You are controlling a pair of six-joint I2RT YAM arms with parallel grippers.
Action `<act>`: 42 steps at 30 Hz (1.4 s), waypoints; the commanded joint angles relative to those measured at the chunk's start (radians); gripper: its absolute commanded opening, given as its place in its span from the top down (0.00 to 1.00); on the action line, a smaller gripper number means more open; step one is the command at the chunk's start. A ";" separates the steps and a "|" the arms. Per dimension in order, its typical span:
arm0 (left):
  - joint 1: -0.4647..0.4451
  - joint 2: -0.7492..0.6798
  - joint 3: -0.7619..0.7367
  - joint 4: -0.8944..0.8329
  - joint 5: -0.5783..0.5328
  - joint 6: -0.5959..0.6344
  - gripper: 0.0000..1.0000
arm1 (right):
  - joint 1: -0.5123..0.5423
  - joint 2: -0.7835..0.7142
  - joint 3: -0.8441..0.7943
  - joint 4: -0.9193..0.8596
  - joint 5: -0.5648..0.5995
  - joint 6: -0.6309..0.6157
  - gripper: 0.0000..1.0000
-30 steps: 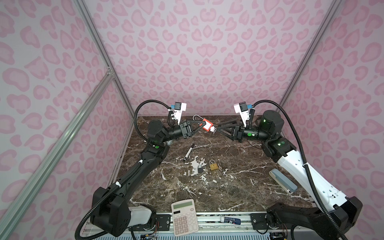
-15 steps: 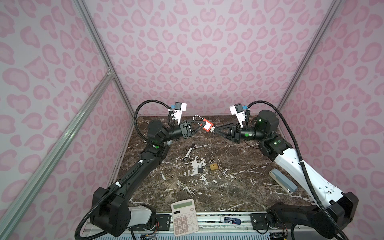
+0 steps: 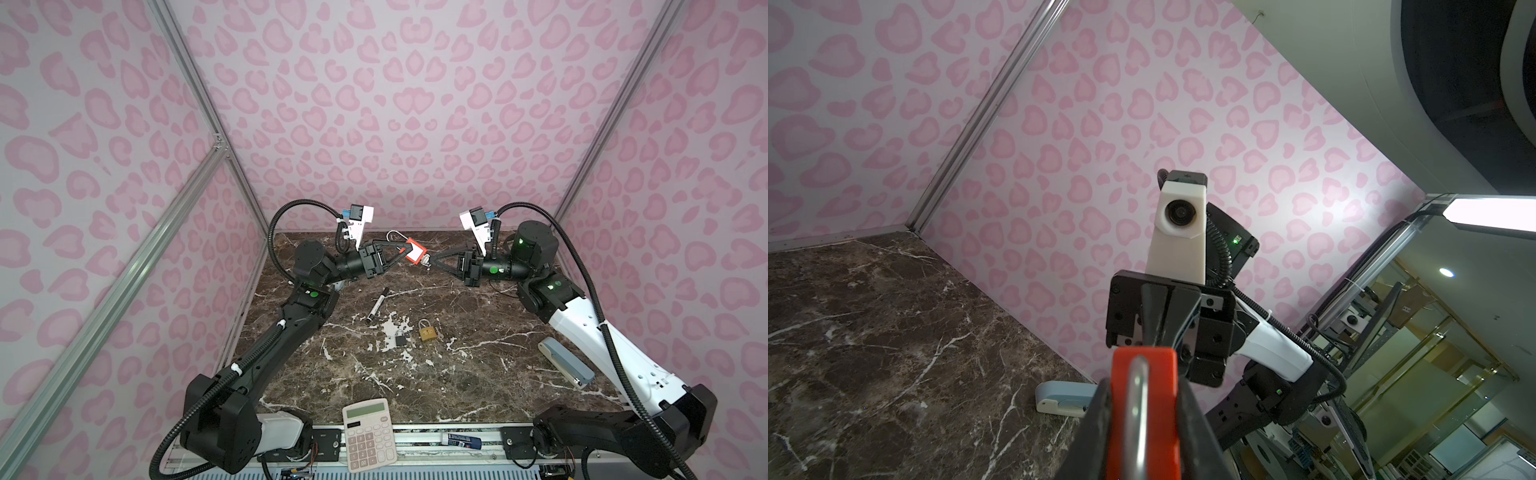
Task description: Lock with the key
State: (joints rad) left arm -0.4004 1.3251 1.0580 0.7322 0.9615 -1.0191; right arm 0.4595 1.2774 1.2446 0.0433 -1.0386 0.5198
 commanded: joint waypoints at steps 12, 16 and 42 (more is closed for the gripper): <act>0.019 -0.016 0.004 0.038 -0.030 0.003 0.96 | -0.038 -0.052 -0.063 -0.003 -0.006 -0.029 1.00; 0.026 -0.017 0.002 0.036 -0.029 0.003 0.96 | -0.047 -0.065 -0.079 -0.015 -0.006 -0.036 1.00; -0.059 0.270 0.124 -0.787 -0.147 0.544 0.97 | -0.279 -0.191 -0.308 -0.104 0.188 -0.018 1.00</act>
State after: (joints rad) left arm -0.4389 1.5352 1.1263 0.1738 0.8398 -0.6254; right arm 0.2012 1.0954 0.9588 -0.0532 -0.9073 0.4866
